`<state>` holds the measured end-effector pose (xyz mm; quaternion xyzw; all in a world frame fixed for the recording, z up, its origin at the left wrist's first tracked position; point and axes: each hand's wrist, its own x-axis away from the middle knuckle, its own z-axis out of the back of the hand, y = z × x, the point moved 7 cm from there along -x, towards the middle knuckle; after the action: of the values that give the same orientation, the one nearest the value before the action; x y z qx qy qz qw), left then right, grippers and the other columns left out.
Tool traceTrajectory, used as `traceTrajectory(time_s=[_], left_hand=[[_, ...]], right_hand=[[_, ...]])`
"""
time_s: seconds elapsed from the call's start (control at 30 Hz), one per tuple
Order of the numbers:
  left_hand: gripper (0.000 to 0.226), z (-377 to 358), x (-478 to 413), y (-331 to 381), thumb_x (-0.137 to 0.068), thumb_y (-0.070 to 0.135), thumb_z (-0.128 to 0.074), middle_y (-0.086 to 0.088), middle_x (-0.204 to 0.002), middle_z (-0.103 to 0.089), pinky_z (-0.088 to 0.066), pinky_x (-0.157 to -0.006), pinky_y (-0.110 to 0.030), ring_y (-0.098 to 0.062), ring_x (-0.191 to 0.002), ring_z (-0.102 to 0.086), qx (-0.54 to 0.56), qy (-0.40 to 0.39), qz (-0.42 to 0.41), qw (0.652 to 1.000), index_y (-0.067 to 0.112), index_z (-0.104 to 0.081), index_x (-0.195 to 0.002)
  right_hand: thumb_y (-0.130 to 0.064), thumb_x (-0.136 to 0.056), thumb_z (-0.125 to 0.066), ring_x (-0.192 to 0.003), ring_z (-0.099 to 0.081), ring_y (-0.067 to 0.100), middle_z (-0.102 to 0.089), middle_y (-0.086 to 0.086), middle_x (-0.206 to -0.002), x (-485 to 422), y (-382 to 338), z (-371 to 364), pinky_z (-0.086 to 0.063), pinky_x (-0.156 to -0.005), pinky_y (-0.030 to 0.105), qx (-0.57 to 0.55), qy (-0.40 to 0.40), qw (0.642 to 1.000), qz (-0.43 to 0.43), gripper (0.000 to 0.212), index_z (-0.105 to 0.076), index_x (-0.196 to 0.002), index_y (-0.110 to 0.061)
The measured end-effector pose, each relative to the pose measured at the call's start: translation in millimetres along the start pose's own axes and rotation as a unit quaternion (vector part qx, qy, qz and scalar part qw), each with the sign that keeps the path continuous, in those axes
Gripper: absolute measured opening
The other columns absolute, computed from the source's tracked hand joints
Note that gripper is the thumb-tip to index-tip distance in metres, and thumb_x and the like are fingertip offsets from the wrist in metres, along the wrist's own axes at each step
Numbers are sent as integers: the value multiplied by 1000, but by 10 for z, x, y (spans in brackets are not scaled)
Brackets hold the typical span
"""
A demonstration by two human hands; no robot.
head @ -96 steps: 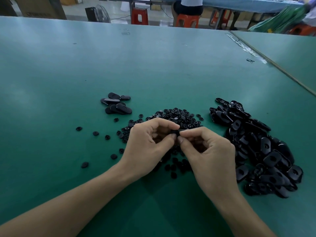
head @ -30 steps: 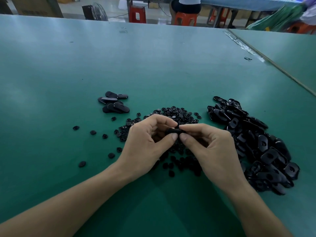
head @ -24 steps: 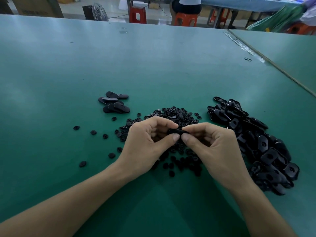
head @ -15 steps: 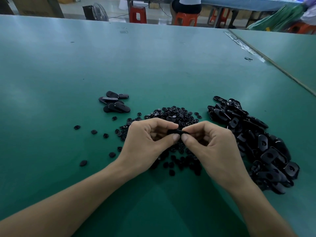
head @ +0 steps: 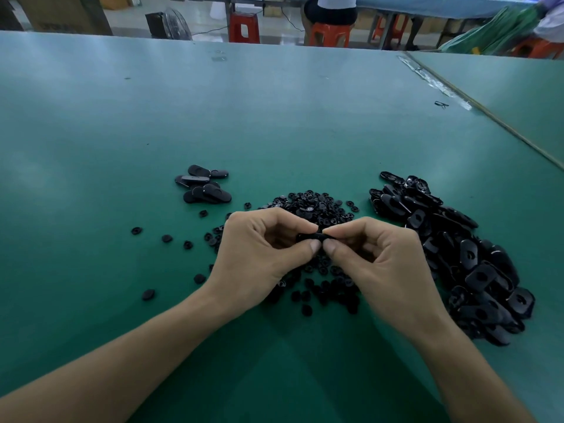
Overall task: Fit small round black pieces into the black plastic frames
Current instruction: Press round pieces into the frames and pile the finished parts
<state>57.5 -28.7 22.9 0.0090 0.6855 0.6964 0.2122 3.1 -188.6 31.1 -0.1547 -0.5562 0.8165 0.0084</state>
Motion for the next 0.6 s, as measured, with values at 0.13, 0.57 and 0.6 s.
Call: traceTrajectory(time_s=[0.13,0.57,0.6], left_hand=[[13,-4,-35,26,-69,13,-81,1,-69,-74,-57,-62,-26,-10,-61,-66,-27,-8,5,1000,23,-76,-74],[20,1042,-529,-108,-87,4,-75,-5,-77,-77,-57,-66,-22,-16,-67,-75,-152,166,36,974,24,-72,-86],[21,1101,-541,-145,-86,5,-76,-4,-77,-77,-56,-65,-21,-13,-66,-75,-168,169,43,970,25,-72,-84]], right_hand=[[-12,-86,-77,-75,-72,8,-75,-11,-80,5,-36,3,-58,-70,23,5,0,1000,10,14,-77,-90,-25],[-29,-90,-63,-104,-50,28,-53,2,-100,21,181,536,-39,-86,34,386,112,909,-111,26,-71,-112,-18],[-32,-88,-63,-102,-52,28,-56,4,-100,27,177,535,-43,-87,37,391,108,906,-121,28,-71,-111,-18]])
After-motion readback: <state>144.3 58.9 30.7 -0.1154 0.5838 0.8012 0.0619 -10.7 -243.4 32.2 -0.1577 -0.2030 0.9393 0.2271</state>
